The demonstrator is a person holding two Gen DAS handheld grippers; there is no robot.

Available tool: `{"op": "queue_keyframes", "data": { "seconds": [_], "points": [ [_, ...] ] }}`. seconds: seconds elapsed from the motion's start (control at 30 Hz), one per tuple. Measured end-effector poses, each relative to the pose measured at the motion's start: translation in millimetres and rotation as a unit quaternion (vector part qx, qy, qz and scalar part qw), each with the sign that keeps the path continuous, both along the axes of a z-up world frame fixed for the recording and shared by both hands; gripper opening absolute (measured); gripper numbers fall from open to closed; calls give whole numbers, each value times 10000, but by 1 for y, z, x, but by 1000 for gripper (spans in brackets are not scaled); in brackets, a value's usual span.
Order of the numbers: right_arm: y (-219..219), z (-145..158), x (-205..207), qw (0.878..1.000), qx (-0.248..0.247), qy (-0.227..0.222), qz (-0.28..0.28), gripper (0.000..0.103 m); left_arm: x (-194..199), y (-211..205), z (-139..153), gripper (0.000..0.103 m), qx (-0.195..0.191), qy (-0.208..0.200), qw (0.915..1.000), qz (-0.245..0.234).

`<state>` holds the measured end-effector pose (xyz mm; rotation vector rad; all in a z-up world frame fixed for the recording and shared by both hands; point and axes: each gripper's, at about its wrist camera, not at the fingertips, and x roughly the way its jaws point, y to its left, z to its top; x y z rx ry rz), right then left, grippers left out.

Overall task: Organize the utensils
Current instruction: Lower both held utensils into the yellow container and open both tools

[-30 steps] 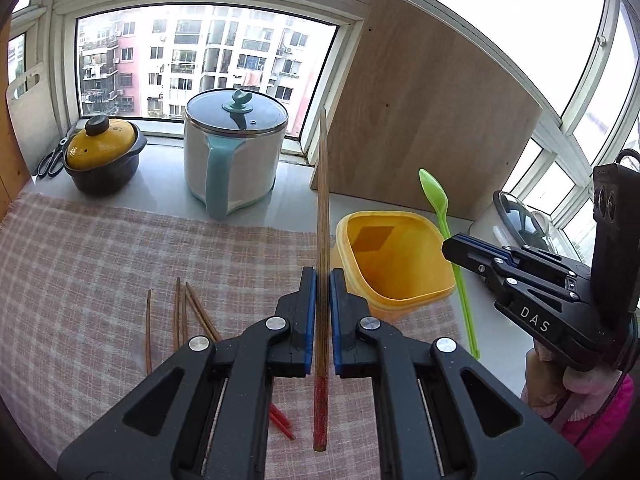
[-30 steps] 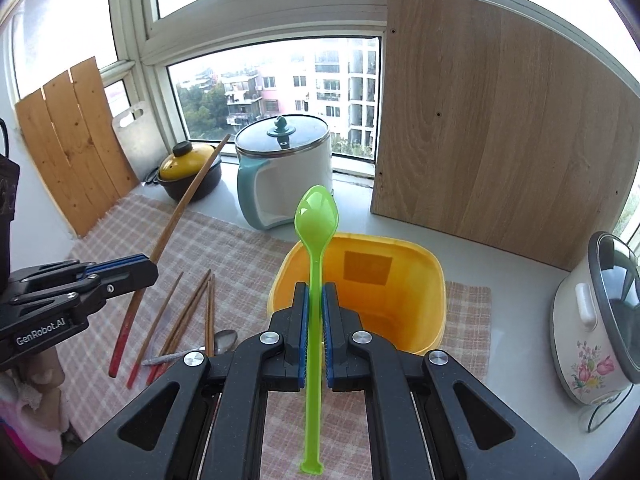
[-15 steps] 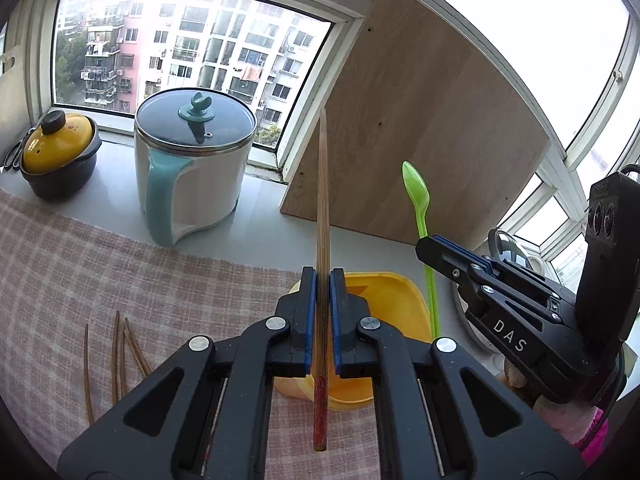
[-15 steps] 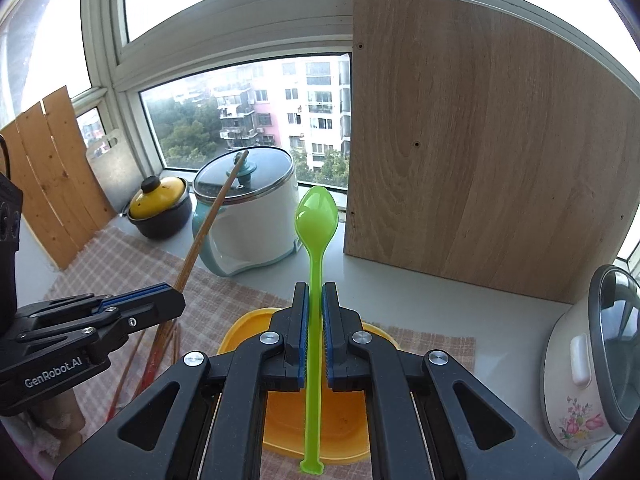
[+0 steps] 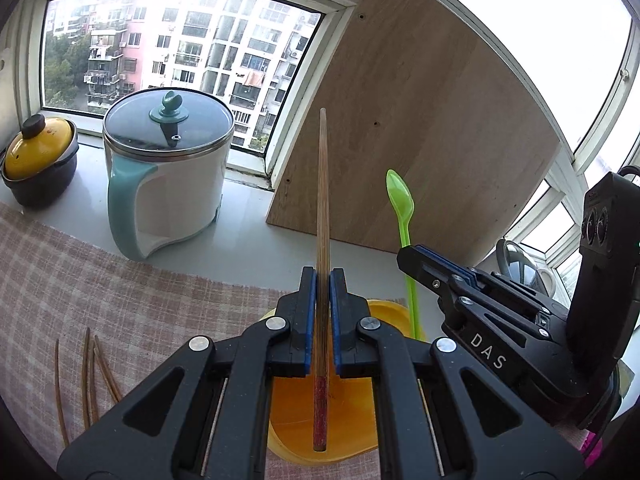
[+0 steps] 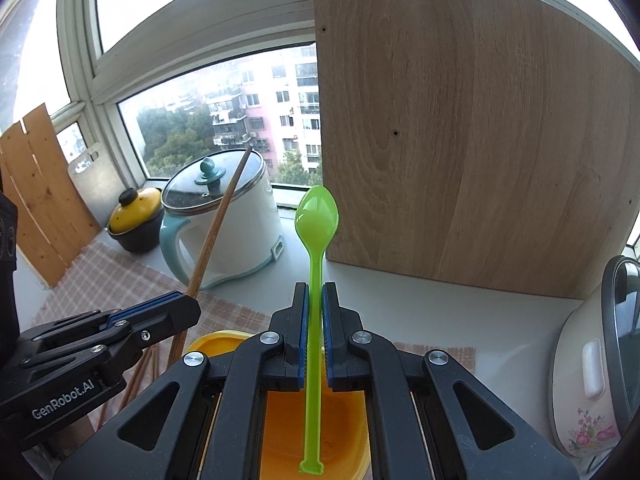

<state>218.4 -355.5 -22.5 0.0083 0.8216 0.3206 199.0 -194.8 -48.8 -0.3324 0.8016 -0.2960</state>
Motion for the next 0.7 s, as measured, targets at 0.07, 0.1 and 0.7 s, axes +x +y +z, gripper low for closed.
{"op": "queue_keyframes", "data": {
  "seconds": [0.07, 0.1, 0.7],
  "points": [
    [-3, -3, 2, 10000, 23, 18, 16, 5, 1, -4, -2, 5, 84, -22, 10000, -5],
    [-3, -5, 3, 10000, 43, 29, 25, 5, 1, -5, -3, 5, 90, -20, 10000, -13],
    [-6, -23, 1, 9998, 161, 77, 124, 5, 1, -7, -13, 5, 191, -25, 9998, 85]
  ]
}}
